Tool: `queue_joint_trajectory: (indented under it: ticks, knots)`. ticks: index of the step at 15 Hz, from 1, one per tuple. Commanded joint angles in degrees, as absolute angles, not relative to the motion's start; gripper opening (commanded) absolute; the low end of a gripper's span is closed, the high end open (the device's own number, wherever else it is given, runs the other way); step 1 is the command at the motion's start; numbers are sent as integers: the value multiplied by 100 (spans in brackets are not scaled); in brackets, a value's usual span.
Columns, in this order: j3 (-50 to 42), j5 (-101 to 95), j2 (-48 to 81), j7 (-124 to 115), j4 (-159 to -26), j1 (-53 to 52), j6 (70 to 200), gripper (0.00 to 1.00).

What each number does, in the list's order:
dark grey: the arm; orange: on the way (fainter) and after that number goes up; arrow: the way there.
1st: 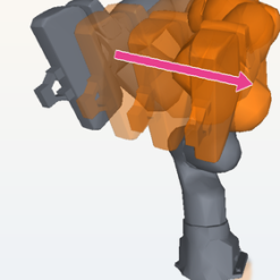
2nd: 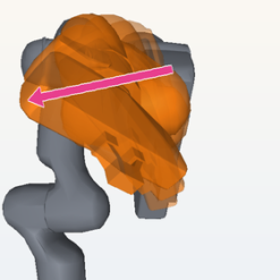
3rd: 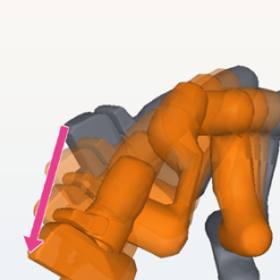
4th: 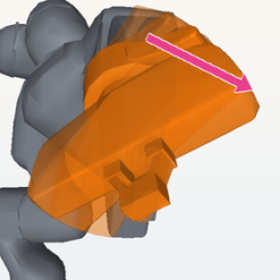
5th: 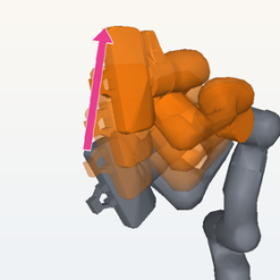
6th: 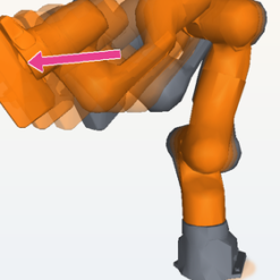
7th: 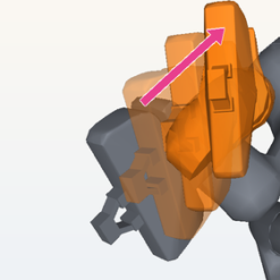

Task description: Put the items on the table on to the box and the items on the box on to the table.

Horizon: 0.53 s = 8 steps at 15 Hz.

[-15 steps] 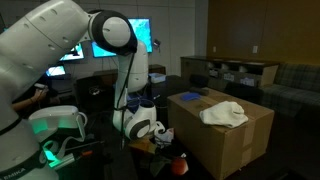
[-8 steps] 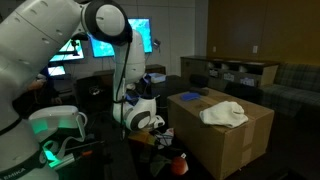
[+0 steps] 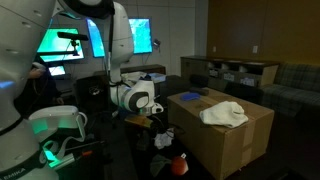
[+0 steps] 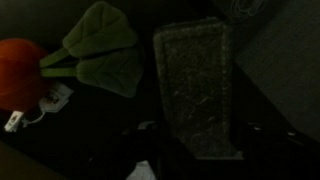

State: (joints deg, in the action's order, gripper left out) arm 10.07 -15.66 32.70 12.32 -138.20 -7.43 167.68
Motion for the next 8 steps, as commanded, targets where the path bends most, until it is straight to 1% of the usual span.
queue_joint_trajectory:
  ticks: [1,3,8]
  knots:
    - [937,-1266,2233,829,-14190,-905,16222,36]
    - [962,-1088,1784,632,-14209,-871,15950,36]
    - [701,-1234,835,-147,-14025,-1028,15522,36]
